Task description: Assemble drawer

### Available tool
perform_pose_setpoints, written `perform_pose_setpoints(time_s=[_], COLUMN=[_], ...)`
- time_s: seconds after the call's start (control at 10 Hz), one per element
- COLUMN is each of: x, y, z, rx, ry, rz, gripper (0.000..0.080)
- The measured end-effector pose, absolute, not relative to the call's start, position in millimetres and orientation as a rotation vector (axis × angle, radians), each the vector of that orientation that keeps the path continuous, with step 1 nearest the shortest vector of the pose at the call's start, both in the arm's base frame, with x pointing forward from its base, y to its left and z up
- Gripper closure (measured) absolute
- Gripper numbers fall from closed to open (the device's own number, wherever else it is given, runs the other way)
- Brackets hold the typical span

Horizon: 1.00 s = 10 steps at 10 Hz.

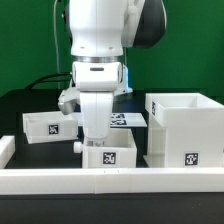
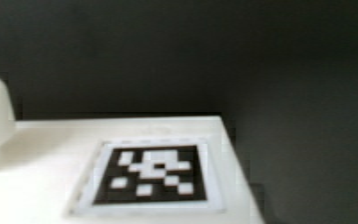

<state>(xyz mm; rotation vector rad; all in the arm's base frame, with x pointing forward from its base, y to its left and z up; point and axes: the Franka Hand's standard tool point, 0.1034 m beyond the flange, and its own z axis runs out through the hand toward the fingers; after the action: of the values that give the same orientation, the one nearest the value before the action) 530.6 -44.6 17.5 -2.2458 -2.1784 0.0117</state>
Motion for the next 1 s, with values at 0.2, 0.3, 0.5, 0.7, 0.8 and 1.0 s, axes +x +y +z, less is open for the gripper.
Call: perform_pose_setpoints(time_s=[0.2,0.3,0.5,0.7,0.8,1.0], x=[536,536,535,544,547,547], y=[-39,-40,-41,-34,-30,-24], z=[15.9,15.7,15.4,16.5,16.9,16.3], rx=[-2.225,-2.227,-2.228,-2.199,-2.188,-2.182], ry=[-2.209,-2.206,-2.205,-2.229,-2.228,-2.222], rz=[0.013,0.014,0.014,0.011,0.017,0.028], gripper=[0.0757,0.0757,0.0757,0.0757,0.0757,0.0757])
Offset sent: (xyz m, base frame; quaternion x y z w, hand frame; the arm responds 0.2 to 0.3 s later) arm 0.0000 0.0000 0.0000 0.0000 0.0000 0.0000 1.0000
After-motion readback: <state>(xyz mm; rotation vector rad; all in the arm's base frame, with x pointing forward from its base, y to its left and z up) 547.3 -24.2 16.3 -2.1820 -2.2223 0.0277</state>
